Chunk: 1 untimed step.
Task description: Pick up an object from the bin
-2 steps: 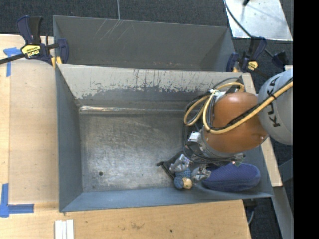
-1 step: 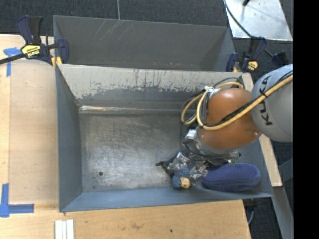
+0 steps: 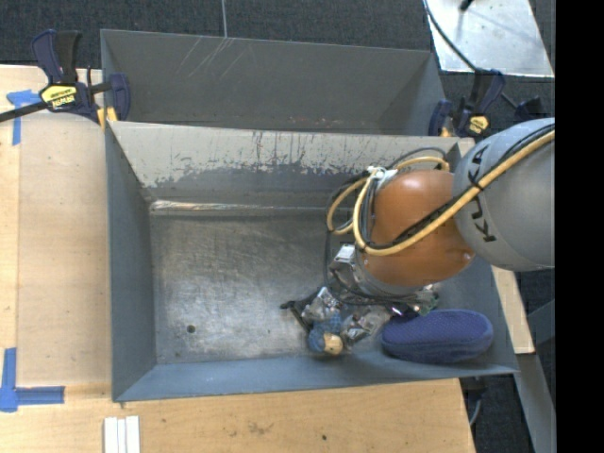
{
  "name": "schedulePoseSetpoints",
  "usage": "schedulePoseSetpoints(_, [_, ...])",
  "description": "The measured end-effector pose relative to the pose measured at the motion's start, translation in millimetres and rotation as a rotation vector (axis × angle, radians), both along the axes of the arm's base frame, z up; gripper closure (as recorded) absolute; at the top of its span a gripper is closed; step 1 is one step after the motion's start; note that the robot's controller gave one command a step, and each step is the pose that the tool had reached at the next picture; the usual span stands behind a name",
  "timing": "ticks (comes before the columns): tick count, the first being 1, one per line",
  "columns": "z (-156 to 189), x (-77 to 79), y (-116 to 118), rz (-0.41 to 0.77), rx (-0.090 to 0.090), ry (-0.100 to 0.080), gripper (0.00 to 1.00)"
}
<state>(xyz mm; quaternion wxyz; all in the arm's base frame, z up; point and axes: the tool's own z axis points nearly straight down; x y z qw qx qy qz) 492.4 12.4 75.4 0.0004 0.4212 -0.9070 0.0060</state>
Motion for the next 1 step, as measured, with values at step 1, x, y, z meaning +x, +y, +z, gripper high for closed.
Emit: schedulePoseSetpoints(1, [162.5, 14.1, -1.5, 0.079, 0.011, -0.007, 1.00])
